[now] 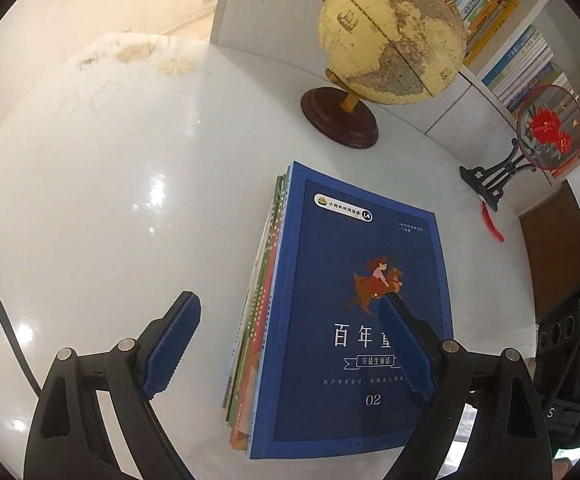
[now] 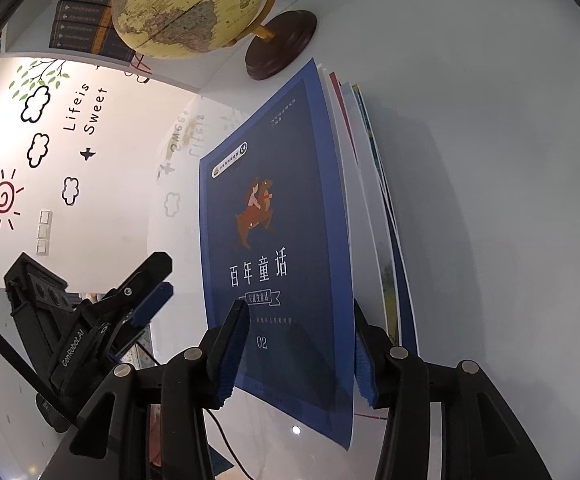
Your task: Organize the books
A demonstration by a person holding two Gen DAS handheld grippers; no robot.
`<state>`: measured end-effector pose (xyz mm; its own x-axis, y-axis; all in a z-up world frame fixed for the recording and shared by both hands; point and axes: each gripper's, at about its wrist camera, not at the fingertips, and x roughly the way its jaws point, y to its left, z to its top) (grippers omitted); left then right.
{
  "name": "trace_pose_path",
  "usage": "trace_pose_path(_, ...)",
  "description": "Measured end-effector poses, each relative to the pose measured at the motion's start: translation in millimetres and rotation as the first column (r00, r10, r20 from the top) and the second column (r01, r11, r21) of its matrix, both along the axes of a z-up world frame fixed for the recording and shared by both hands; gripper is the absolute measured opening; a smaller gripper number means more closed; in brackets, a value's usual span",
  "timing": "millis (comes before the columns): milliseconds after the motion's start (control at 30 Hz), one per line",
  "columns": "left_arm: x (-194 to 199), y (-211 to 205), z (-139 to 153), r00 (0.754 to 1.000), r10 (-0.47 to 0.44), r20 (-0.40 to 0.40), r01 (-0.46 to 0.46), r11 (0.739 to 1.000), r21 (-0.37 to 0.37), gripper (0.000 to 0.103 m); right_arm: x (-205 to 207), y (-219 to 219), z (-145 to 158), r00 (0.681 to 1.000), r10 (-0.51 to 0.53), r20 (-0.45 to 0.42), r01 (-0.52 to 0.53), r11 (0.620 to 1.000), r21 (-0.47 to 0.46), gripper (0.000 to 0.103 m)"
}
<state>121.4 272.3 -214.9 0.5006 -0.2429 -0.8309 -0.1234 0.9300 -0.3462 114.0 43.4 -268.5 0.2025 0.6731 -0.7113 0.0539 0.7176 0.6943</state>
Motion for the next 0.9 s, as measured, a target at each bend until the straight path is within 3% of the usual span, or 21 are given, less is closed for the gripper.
trace_pose_path(500,-19,-22,19,1.0,-0.01,0.024,0.007,0.996,0.093,0.09,-18,-15,-3,1.0,-0.014,-0.018,0.014,1.0,-0.002,0.046)
trace_pose_path(533,-20,-24,19,1.0,-0.004,0.019,0.002,0.995,0.103,0.09,-20,-17,-3,1.0,-0.016,-0.021,0.016,1.0,-0.001,0.048)
trace_pose_path(600,-23,-26,17,1.0,0.016,-0.006,-0.015,0.993,0.119,0.09,-24,-22,-8,0.998,-0.026,-0.054,0.022,0.997,-0.07,0.071)
trace_pose_path(633,-25,-27,15,1.0,0.022,-0.019,-0.02,0.992,0.123,0.09,-26,-26,-12,0.997,-0.036,-0.071,0.028,0.994,-0.104,0.071)
trace_pose_path(800,-41,-28,8,0.991,0.096,-0.091,-0.088,0.992,0.087,0.09,-37,-50,-27,0.99,-0.052,-0.133,0.045,0.997,-0.056,0.071)
trace_pose_path(900,-54,-37,15,0.981,0.159,-0.11,-0.152,0.986,0.076,0.09,-34,-63,-18,0.994,-0.017,-0.104,0.006,0.994,-0.108,0.071)
